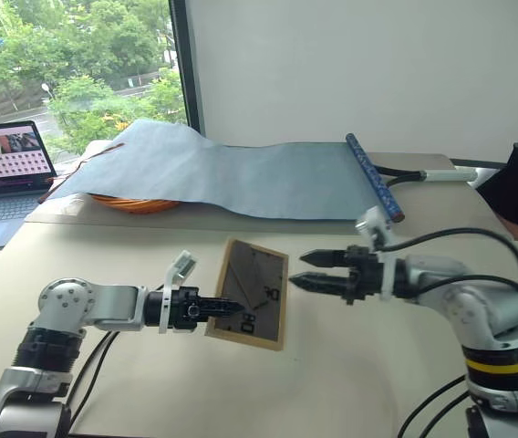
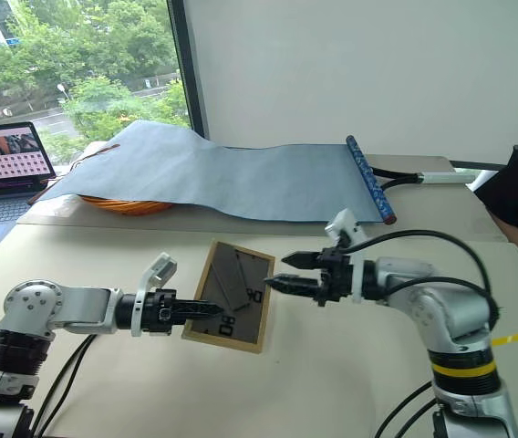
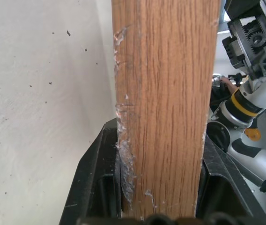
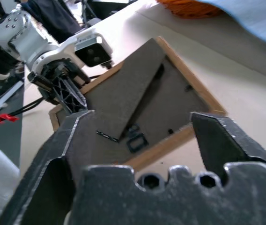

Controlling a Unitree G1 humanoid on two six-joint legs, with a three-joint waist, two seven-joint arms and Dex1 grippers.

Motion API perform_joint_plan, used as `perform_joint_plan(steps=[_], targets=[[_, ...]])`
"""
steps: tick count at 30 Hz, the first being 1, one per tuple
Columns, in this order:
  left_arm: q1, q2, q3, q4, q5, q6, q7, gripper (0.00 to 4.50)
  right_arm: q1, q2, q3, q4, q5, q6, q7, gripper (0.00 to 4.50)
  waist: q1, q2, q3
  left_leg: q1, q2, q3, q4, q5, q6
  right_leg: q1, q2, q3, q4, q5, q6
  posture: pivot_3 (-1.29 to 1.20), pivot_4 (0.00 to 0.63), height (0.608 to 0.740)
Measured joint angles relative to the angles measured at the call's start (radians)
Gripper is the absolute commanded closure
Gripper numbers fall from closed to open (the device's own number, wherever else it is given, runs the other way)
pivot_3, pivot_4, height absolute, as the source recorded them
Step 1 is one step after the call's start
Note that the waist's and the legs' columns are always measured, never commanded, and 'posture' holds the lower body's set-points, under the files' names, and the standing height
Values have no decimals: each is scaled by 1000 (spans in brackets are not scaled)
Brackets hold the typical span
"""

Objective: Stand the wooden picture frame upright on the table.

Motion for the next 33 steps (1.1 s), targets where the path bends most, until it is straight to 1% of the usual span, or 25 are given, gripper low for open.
perform_joint_plan(steps=[3, 6, 10, 13, 15, 20, 23, 26, 28, 29, 31, 33], targets=[[-9, -32, -15, 0, 24, 15, -13, 3327, -14, 25, 79, 29, -50, -33, -5, 35, 0, 0, 0, 0, 0, 0, 0, 0, 0, -1, 0, 0, 0, 0, 0, 0, 150, 694], [-19, -44, -25, 1, 53, 31, -14, 3327, -34, 39, 117, 61, -84, -80, 1, 35, 0, 0, 0, 0, 0, 0, 0, 1, -1, 0, 0, 0, 0, 0, 0, 0, 150, 694], [-50, -62, -21, 44, 52, 43, -16, 3327, -22, 45, 161, 41, -97, -178, 77, 35, 0, 0, 0, 0, 0, 0, 0, 1, -1, 0, 0, -1, 0, 0, 0, 0, 150, 694], [-62, -61, -4, 88, 41, 60, -25, 3327, 22, 46, 158, -10, -111, -298, 114, 35, 0, 0, 0, 0, 0, 0, 0, 1, -1, 0, 0, -1, 0, 0, 0, 0, 150, 694], [-68, -62, 2, 108, 32, 75, -36, 3327, 43, 33, 146, -25, -120, -346, 123, 35, 0, 0, 0, 0, 0, 0, 0, 1, -1, 0, 0, -1, 0, 0, 0, 0, 150, 694], [-75, -62, 6, 131, 32, 105, -59, 3327, 56, 4, 98, -50, -123, -400, 128, 35, 0, 0, 0, 0, 0, -1, 0, 1, -2, 0, 0, -2, 1, 0, 0, 0, 150, 694], [-86, -61, 10, 147, 35, 123, -78, 3327, 78, -48, 90, -49, -178, -466, 127, 35, 1, 0, 0, 0, 0, -1, 0, 1, -2, 0, 0, -2, 1, 0, 0, 0, 150, 694], [-109, -39, 16, 169, 35, 146, -116, 3327, 112, -139, 78, 36, -322, -625, 119, 35, 3, 0, 0, 0, 0, -1, 0, 1, -2, 0, 0, -2, 1, 0, 0, 0, 150, 694], [-118, -10, 18, 185, 36, 150, -148, 3327, 128, -168, 40, 123, -426, -795, 88, 35, 2, 0, 0, 0, 0, -1, 0, 1, -2, 0, 0, -2, 1, 0, 0, 0, 150, 694], [-120, -4, 19, 189, 36, 150, -157, 3327, 129, -176, 33, 149, -459, -848, 75, 35, 2, 0, 0, 0, 0, -1, 0, 1, -2, 0, 0, -2, 1, 0, 0, 0, 150, 694], [-124, 1, 17, 194, 37, 152, -182, 3327, 132, -201, 30, 230, -589, -1076, 24, 35, -1, 0, 0, 0, 0, -1, 0, 1, -2, 0, 0, -2, 1, 0, 0, 0, 150, 694], [-131, 0, 11, 197, 41, 155, -198, 3327, 131, -204, 41, 304, -734, -1302, -65, 35, -2, 0, 0, 0, 0, -1, -1, 1, -2, 0, 0, -2, 1, 0, 0, 0, 150, 694]])
